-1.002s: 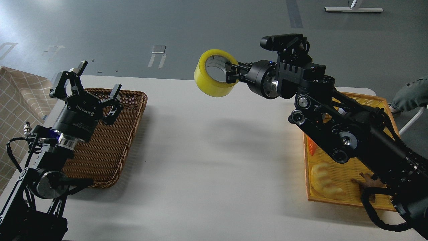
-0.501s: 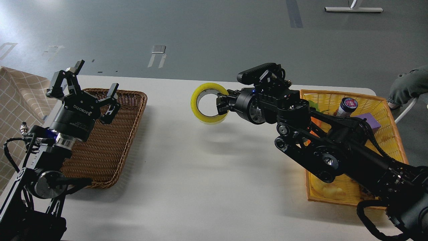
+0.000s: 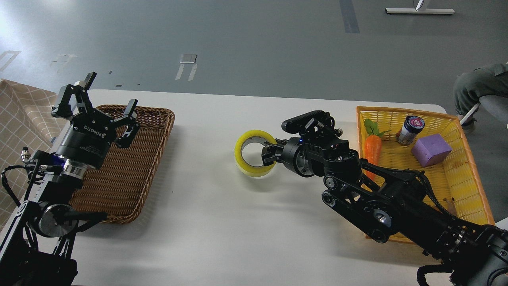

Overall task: Place and transfer tape with both arms
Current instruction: 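Lower the tape roll onto the table and open the right gripper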

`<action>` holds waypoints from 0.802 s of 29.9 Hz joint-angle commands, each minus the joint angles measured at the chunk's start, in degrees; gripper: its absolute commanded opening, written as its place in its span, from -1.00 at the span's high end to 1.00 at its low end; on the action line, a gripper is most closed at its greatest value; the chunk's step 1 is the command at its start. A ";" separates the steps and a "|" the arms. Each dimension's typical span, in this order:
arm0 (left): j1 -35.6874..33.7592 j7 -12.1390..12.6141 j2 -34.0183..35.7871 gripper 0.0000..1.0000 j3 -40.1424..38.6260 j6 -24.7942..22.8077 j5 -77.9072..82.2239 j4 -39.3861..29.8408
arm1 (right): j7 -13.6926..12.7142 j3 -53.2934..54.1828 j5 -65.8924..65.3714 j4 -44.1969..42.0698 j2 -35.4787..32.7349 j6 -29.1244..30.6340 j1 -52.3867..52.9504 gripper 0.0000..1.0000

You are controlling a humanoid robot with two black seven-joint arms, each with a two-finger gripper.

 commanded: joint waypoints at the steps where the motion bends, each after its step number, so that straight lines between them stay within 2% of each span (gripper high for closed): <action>1: 0.01 0.00 0.03 -1.00 -0.27 0.00 -0.01 0.00 | -0.18 0.17 -0.09 -0.14 0.00 0.00 -1.27 0.50; 15: 0.62 0.00 0.03 -1.00 -0.27 0.00 -0.10 0.09 | -0.09 2.80 0.17 -2.77 0.00 0.00 -3.29 0.50; 17: 0.62 0.00 0.03 -1.00 -0.27 0.00 -0.10 0.09 | -0.09 3.33 0.34 -2.86 0.00 0.00 -3.29 0.44; 18: 0.62 0.00 0.03 -1.00 -0.27 0.00 -0.10 0.09 | -0.09 3.77 0.43 -2.86 0.00 0.00 -3.29 0.36; 21: 0.71 0.00 -0.06 -1.00 -0.27 0.00 -0.09 0.09 | 0.08 4.91 0.96 -2.95 0.00 0.00 -3.82 -0.10; 22: 0.71 0.00 -0.06 -1.00 -0.27 0.00 -0.01 0.09 | 0.17 4.91 1.05 -2.86 0.00 0.00 -4.08 -0.28; 23: 0.71 0.00 -0.06 -1.00 -0.27 0.00 -0.01 0.17 | 0.26 4.83 1.14 -2.95 0.00 0.00 -4.78 -0.61; 24: 0.71 0.00 -0.06 -1.00 -0.19 0.00 -0.01 0.18 | 0.26 4.65 1.14 -2.95 0.00 0.00 -5.13 -0.74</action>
